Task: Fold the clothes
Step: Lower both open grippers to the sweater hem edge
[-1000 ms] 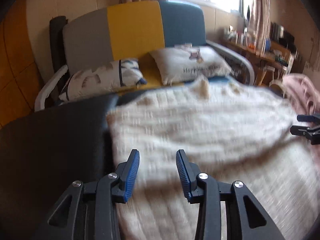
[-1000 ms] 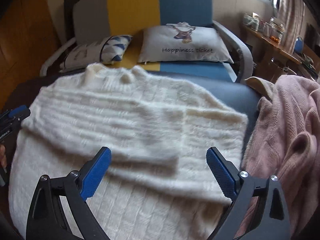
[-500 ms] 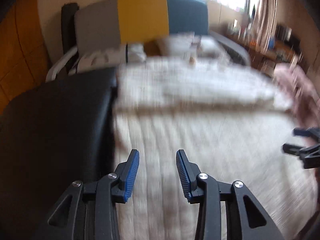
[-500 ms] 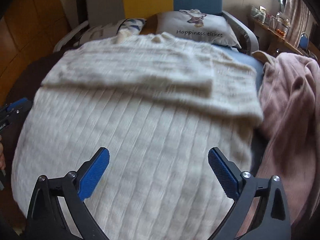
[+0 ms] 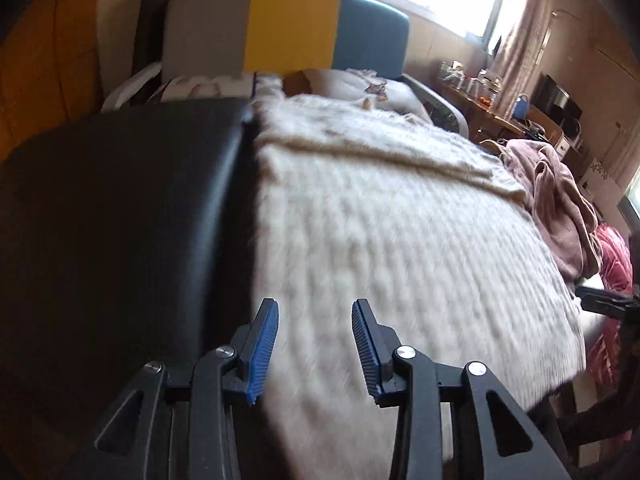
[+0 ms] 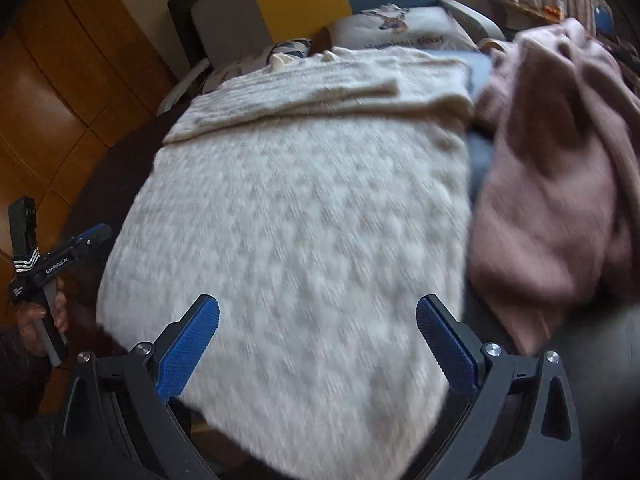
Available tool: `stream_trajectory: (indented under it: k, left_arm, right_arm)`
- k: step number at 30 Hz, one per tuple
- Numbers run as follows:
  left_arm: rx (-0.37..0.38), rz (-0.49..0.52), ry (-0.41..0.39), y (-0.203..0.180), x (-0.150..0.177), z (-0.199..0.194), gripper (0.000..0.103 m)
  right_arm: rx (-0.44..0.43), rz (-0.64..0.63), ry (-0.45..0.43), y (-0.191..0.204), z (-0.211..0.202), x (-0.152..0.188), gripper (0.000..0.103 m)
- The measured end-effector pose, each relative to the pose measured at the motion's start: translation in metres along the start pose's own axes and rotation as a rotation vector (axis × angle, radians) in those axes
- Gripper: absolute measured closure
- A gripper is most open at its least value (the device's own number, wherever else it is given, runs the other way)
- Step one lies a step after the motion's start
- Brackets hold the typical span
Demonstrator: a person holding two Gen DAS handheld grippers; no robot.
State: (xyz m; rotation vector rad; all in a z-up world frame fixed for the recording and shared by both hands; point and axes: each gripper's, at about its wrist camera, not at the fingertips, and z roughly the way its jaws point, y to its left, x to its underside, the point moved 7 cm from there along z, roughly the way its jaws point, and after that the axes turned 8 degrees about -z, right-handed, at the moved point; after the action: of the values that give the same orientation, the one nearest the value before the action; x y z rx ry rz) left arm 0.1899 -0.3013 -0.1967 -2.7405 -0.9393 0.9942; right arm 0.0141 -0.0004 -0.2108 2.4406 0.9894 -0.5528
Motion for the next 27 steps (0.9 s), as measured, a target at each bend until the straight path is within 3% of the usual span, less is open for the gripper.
stream_trajectory:
  k: [7,14,20,25,27]
  left_arm:
    - [0.028,-0.127,0.058,0.035,0.045,-0.009,0.065]
    - [0.101,-0.195,0.077,0.038,0.057,-0.009,0.065]
    - [0.112,-0.147,0.081,0.025,0.059,-0.007,0.065]
    - [0.106,-0.108,0.081,0.014,0.059,-0.004,0.065]
    - [0.099,-0.11,0.079,0.012,0.058,-0.002,0.065]
  right_arm:
    - [-0.048,0.1,0.003,-0.017,-0.015,0.048,0.002]
    - [-0.109,0.14,-0.036,-0.021,-0.011,0.052,0.002]
    - [-0.168,0.201,-0.047,-0.027,-0.011,0.052,0.002]
    - [-0.156,0.138,-0.032,-0.013,-0.006,0.051,0.002]
    - [-0.142,0.109,-0.027,-0.008,-0.003,0.049,0.012]
